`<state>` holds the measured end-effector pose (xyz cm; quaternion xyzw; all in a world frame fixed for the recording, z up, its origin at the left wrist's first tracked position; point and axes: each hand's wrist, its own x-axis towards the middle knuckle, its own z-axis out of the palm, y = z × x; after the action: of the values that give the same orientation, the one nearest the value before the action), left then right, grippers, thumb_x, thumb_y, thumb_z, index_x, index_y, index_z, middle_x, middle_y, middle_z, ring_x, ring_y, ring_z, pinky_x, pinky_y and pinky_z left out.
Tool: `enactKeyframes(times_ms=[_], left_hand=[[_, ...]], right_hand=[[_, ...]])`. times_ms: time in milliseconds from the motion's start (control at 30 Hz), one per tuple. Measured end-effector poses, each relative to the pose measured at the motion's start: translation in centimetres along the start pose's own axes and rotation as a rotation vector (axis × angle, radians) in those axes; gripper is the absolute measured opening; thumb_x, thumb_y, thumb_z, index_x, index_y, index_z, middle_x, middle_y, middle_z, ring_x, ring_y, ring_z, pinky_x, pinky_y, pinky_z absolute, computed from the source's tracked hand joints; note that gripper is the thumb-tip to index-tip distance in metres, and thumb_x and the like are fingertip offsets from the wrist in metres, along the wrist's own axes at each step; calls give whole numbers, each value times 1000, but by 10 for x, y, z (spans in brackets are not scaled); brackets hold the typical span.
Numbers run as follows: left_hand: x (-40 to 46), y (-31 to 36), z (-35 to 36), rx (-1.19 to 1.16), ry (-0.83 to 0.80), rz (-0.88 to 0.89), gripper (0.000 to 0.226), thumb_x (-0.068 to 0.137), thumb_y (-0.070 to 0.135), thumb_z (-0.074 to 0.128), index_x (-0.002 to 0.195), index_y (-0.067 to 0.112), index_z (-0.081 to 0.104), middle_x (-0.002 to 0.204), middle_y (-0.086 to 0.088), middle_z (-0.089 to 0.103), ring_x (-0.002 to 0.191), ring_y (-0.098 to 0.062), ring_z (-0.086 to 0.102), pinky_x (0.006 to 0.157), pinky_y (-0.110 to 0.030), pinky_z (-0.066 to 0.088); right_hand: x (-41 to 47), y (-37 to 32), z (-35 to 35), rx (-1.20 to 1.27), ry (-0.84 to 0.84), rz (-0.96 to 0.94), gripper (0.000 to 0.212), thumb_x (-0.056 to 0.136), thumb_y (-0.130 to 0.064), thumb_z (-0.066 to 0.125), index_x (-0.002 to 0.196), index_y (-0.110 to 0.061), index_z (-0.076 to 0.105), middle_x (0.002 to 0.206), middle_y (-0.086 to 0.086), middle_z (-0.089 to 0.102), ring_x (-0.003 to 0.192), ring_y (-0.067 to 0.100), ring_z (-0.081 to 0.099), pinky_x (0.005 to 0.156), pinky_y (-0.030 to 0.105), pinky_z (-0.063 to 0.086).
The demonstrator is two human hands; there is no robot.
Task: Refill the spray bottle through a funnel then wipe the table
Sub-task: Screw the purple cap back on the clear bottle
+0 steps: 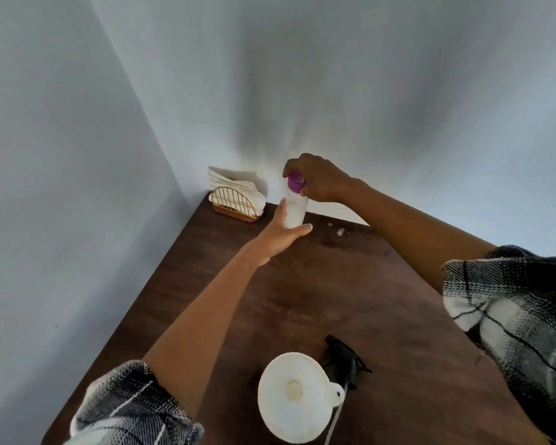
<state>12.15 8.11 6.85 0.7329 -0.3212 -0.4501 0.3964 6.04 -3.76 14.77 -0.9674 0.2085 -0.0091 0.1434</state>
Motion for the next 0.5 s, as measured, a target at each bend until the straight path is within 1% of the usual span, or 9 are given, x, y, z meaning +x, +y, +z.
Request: enactKeyframes(times_ms=[167, 267, 433, 500], left_hand=[[26, -8, -2, -31, 48, -15, 94, 89, 35, 62, 150, 29, -9, 160, 6, 3, 145, -21, 15, 114, -46, 25], [35, -15, -4, -54, 50, -18, 95, 88, 34, 63, 150, 29, -9, 160, 6, 2, 146, -22, 13, 115, -48, 22], [42, -23, -4, -47, 54, -24, 93, 88, 32, 63, 151, 28, -5, 160, 5, 4, 146, -22, 13, 115, -49, 22], [42, -25, -4, -43, 46, -27, 92, 88, 33, 63, 151, 28, -4, 160, 4, 4, 145, -22, 14, 115, -51, 23]], right_hand=[[30, 9, 15, 6, -5, -3, 45, 82, 2, 60, 125, -12, 52, 121, 16, 49, 108, 31, 53, 84, 30, 42], [40, 11, 17, -11, 1, -14, 49, 82, 0, 63, 128, -13, 50, 125, 15, 48, 111, 31, 52, 87, 30, 43], [48, 15, 19, -71, -64, -11, 63, 83, -5, 66, 138, -17, 40, 136, 14, 41, 120, 33, 47, 96, 39, 45], [48, 15, 19, -87, -75, -6, 65, 83, -4, 65, 140, -18, 37, 139, 13, 39, 122, 33, 45, 97, 40, 45]])
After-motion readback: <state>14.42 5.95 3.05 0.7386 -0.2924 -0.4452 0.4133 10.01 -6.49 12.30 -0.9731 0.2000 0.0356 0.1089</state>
